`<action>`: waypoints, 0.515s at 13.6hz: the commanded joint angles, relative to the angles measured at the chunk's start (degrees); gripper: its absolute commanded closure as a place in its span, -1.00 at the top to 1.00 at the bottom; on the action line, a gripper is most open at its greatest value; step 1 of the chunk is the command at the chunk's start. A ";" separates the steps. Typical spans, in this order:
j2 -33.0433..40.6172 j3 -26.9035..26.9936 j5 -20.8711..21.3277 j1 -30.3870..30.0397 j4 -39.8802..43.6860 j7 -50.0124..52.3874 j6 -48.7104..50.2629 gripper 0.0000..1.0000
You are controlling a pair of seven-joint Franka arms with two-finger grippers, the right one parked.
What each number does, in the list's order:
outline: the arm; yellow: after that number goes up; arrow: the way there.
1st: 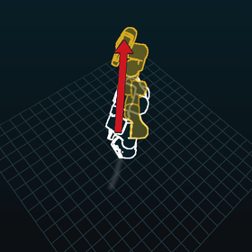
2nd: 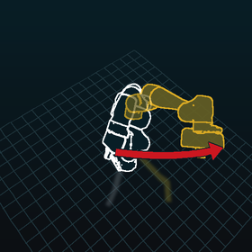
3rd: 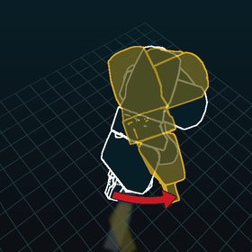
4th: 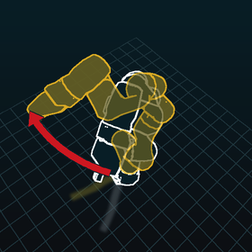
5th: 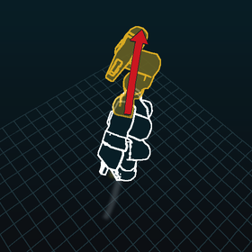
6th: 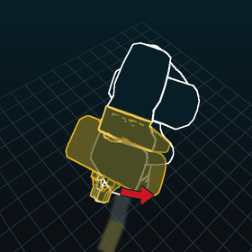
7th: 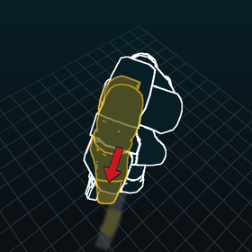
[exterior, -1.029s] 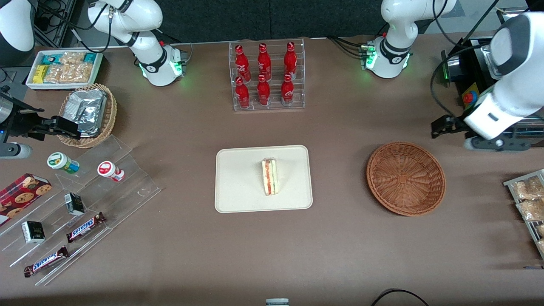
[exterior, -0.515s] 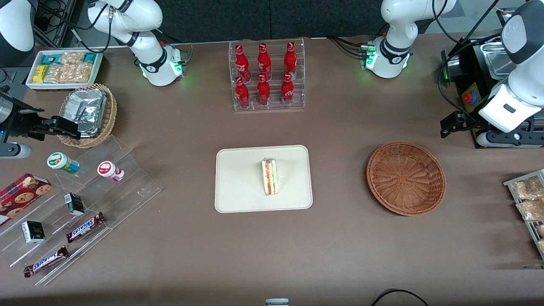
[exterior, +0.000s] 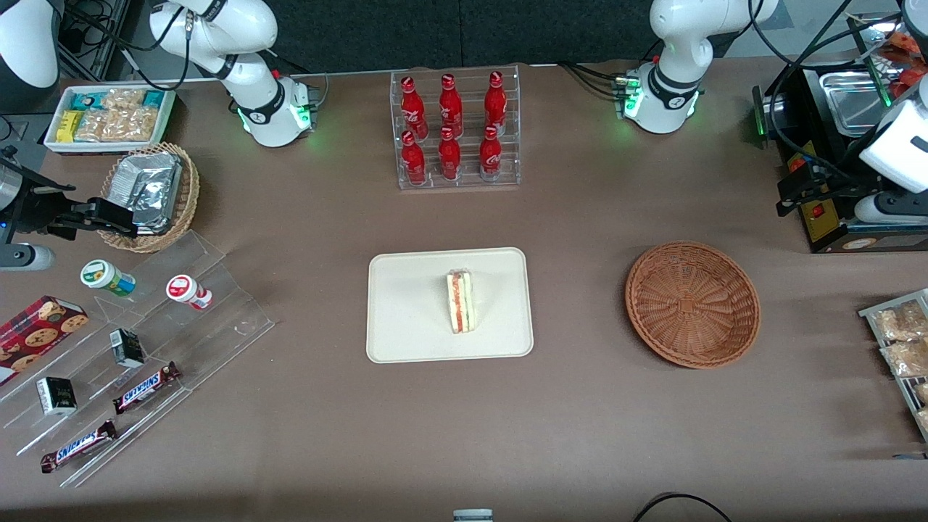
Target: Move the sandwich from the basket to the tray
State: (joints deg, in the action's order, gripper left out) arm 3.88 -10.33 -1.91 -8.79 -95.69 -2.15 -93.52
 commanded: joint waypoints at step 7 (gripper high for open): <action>-1.95 8.92 0.42 10.81 0.94 0.30 0.62 1.00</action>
State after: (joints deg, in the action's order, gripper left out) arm 2.61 -2.17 -1.89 0.96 -95.69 -2.05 -93.53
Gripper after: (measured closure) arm 0.000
